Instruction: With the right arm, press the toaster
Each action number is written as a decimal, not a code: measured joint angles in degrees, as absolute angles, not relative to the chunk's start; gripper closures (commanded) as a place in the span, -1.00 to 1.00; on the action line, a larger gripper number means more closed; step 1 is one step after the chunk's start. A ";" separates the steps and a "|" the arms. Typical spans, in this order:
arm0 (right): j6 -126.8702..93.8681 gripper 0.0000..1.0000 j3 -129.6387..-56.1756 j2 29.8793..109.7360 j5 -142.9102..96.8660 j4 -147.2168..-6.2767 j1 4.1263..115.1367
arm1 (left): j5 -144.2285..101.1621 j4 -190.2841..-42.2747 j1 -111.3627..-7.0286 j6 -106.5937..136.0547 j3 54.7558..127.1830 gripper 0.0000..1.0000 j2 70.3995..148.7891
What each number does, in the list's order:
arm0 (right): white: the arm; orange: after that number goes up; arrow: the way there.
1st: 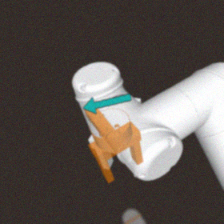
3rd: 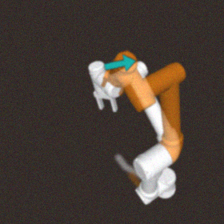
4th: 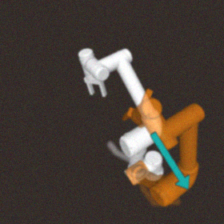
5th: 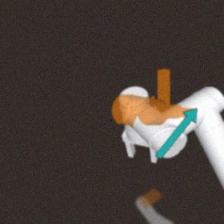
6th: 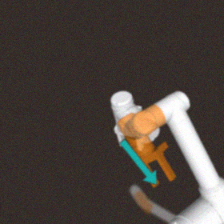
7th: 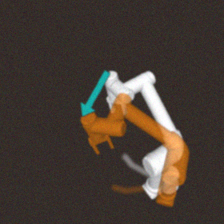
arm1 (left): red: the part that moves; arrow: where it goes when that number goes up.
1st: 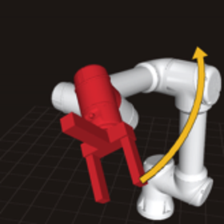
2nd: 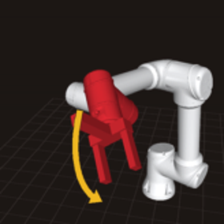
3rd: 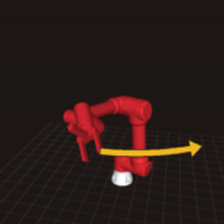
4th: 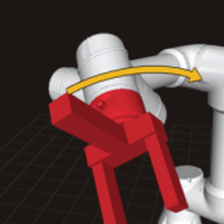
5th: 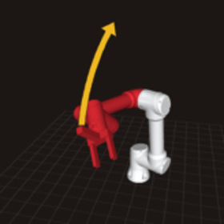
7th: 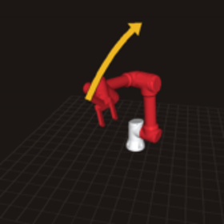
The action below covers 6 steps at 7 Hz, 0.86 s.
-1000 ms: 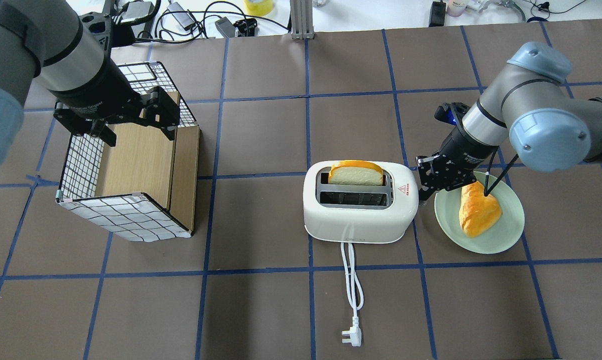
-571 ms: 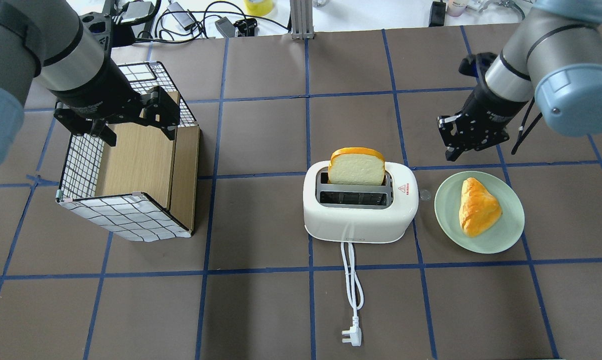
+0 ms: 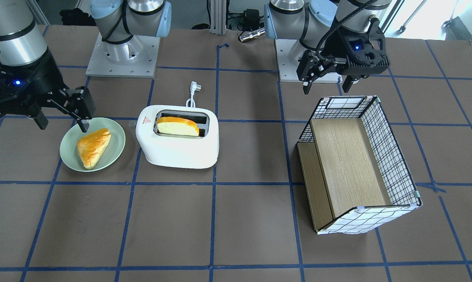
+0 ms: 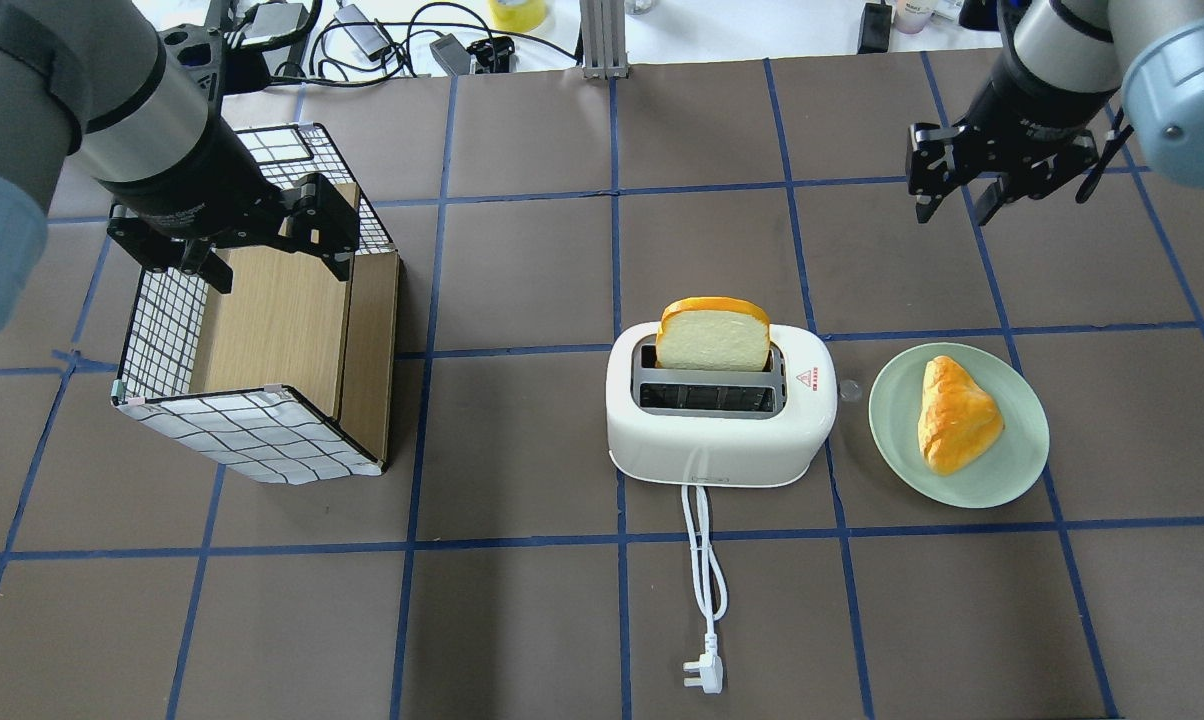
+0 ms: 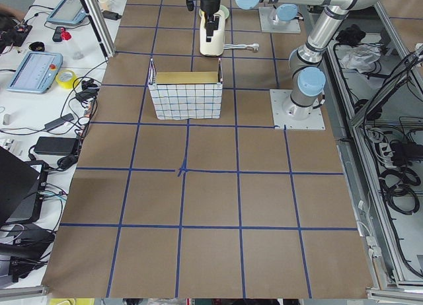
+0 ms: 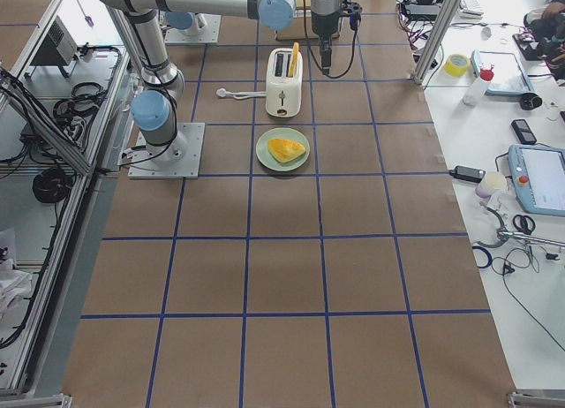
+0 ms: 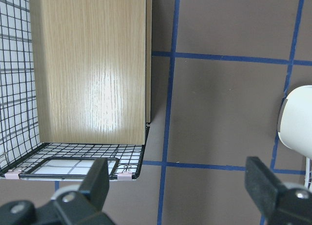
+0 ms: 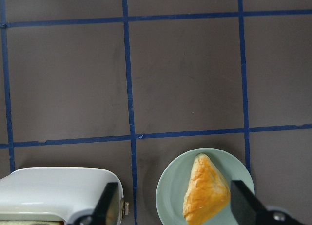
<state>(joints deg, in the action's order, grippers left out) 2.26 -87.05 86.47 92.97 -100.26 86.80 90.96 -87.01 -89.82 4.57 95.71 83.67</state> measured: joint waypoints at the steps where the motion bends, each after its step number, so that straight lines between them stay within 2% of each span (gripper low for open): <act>1: 1.41 -1.00 -85.11 86.04 93.60 -100.62 88.98 | 90.97 -87.01 -89.82 4.57 95.71 -1.00 83.67; 6: -9.08 -0.97 -83.74 85.76 92.35 -99.65 95.96 | 90.97 -87.01 -89.82 4.57 95.71 -1.00 83.67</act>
<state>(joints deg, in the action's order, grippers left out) -9.08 -83.74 85.76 92.35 -99.65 95.96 90.97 -87.01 -89.82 4.57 95.71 83.67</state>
